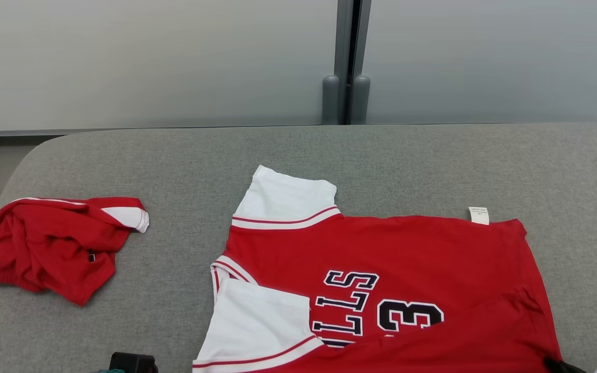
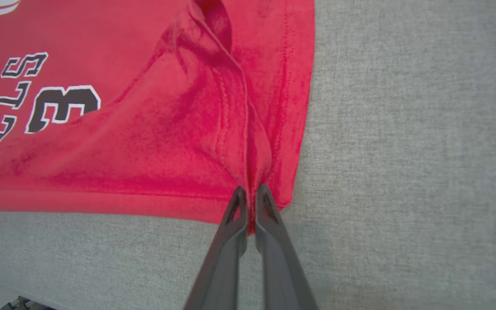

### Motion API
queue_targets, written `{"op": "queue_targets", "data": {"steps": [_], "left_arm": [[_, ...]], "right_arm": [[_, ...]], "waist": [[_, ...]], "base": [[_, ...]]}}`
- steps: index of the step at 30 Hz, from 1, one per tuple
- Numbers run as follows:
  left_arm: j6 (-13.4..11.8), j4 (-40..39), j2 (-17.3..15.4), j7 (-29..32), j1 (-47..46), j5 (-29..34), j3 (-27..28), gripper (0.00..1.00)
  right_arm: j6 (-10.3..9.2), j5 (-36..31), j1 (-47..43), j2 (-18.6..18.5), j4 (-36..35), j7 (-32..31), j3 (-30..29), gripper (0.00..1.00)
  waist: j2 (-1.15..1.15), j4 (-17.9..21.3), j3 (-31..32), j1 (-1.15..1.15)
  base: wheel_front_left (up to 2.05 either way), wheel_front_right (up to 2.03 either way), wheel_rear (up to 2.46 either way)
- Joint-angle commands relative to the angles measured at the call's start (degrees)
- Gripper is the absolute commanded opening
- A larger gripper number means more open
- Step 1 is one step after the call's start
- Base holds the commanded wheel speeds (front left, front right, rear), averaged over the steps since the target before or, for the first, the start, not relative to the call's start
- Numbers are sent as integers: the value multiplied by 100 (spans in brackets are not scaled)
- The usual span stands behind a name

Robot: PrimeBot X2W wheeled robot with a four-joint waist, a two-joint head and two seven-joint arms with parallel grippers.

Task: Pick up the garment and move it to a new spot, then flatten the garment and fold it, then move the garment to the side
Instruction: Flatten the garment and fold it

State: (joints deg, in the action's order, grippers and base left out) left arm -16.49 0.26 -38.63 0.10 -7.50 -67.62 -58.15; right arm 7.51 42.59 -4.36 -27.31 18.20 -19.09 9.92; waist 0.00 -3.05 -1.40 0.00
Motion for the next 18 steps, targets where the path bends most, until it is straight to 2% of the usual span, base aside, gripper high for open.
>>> {"op": "queue_targets", "data": {"steps": [1,3,4,5,6,7,8,18], "left_arm": [[-30,3,-41,28,58,-33,14,0],[-27,19,-34,79,90,-57,-23,0],[-27,25,-31,91,88,-57,-27,0],[-25,31,-24,100,89,-64,-26,0],[-24,36,-16,110,90,-75,-27,0],[-23,41,-12,111,85,-84,-26,47],[-29,46,-20,117,70,-76,-25,100],[-191,-287,-359,42,-375,256,175,100]], "right_arm": [[-2,-46,-150,11,-99,-111,-133,9],[-2,-91,-236,68,-217,-227,-228,17],[-2,-132,-266,87,-268,-283,-277,24],[-2,-166,-296,112,-314,-337,-340,39],[-2,-202,-323,141,-347,-387,-383,100],[-2,-236,-335,179,-383,-413,-450,100],[-2,-264,-334,224,-432,-423,-511,100],[-1,-545,-362,380,-919,-501,-1164,100]], "waist": [[0,26,-17,0],[0,53,-30,0],[0,64,-36,0],[0,74,-39,0],[0,81,-42,0],[0,87,-48,0],[0,93,-54,0],[0,138,-95,0]], "base": [[0,0,0],[0,0,0],[0,0,0],[0,0,0],[0,0,0],[0,0,0],[0,0,0],[0,0,0]]}}
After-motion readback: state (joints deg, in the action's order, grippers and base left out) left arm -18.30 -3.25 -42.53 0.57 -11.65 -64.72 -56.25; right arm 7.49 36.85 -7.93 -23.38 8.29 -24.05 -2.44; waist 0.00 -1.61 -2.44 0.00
